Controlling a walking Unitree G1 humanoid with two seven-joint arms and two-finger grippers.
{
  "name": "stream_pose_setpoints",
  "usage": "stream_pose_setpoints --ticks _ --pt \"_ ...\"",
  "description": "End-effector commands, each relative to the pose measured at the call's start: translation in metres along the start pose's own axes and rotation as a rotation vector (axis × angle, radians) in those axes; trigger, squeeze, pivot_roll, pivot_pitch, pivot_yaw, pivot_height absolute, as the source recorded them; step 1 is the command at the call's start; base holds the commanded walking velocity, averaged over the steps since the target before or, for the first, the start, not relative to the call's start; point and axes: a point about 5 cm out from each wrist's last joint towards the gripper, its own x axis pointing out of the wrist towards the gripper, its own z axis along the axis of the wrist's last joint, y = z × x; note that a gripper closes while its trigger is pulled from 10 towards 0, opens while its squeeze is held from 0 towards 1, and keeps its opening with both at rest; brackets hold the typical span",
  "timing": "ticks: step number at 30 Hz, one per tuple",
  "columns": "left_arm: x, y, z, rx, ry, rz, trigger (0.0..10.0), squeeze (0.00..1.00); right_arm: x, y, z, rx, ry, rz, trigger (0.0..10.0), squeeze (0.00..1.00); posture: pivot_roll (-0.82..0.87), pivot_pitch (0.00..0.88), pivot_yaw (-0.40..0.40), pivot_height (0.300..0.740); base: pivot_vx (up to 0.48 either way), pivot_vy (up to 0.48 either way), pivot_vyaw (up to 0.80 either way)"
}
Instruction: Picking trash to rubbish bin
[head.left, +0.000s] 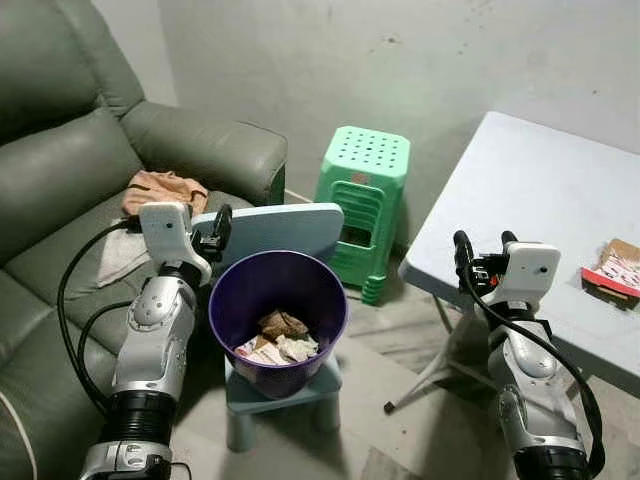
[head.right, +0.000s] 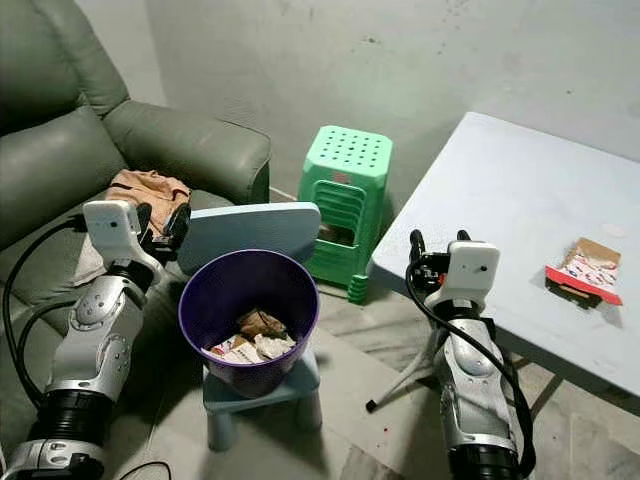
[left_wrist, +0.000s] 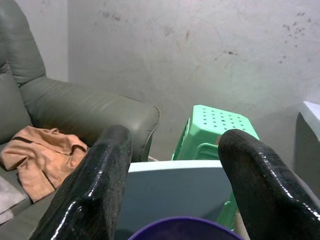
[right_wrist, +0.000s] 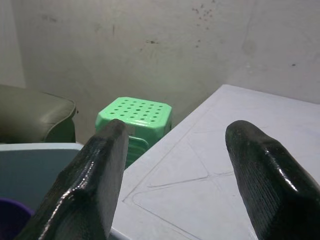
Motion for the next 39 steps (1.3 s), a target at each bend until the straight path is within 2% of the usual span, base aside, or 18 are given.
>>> stream_pose_setpoints --ticks 1,25,28,29,31,32,33,36,37,39 --pt "0.001 0.0 0.0 -0.004 -0.003 -0.005 10.0 0.0 -0.001 -0.001 0.004 -0.015 -0.011 0.0 10.0 0.0 0.04 0.0 -0.054 0.74 0.0 -0.349 -0.75" --pt "0.002 -0.005 -0.004 -0.021 0.017 -0.02 10.0 0.0 -0.008 -0.004 0.004 -0.027 0.012 -0.011 10.0 0.0 0.02 0.0 -0.049 0.74 0.0 -0.33 -0.75" --pt "0.002 -0.007 -0.005 -0.044 0.025 -0.01 10.0 0.0 -0.008 -0.004 0.004 -0.016 0.01 -0.017 10.0 0.0 0.02 0.0 -0.051 0.74 0.0 -0.091 -0.69" --pt "0.003 -0.006 -0.006 -0.078 0.035 0.014 10.0 0.0 -0.008 -0.005 0.005 0.007 0.002 -0.035 10.0 0.0 0.01 0.0 -0.048 0.74 0.0 0.0 0.0" --pt "0.004 -0.006 -0.007 -0.095 0.04 0.023 10.0 0.0 -0.008 -0.005 0.006 0.017 -0.002 -0.044 10.0 0.0 0.01 0.0 -0.048 0.74 0.0 0.0 0.0" --pt "0.002 -0.014 -0.008 -0.049 0.046 -0.002 10.0 0.0 -0.009 -0.01 0.006 0.075 0.021 -0.079 10.0 0.0 0.0 0.0 -0.044 0.74 0.0 0.0 0.0" --pt "0.0 -0.017 -0.007 -0.03 0.031 -0.009 10.0 0.0 -0.01 -0.012 0.007 0.084 0.024 -0.085 10.0 0.0 0.0 0.0 -0.044 0.74 0.0 0.0 0.0" --pt "-0.002 -0.029 -0.018 -0.069 0.099 -0.067 10.0 0.0 -0.016 -0.018 0.005 0.09 0.03 -0.1 10.0 0.0 -0.01 0.0 -0.043 0.74 0.0 0.0 0.0" --pt "-0.002 -0.028 -0.02 -0.081 0.108 -0.049 10.0 0.0 -0.018 -0.02 0.004 0.063 0.035 -0.105 10.0 0.0 -0.01 0.0 -0.043 0.74 0.0 0.0 0.0" --pt "0.0 -0.026 -0.019 -0.097 0.116 -0.034 10.0 0.0 -0.02 -0.021 0.003 0.064 0.039 -0.098 10.0 0.0 -0.01 0.0 -0.041 0.74 0.0 0.0 0.0"
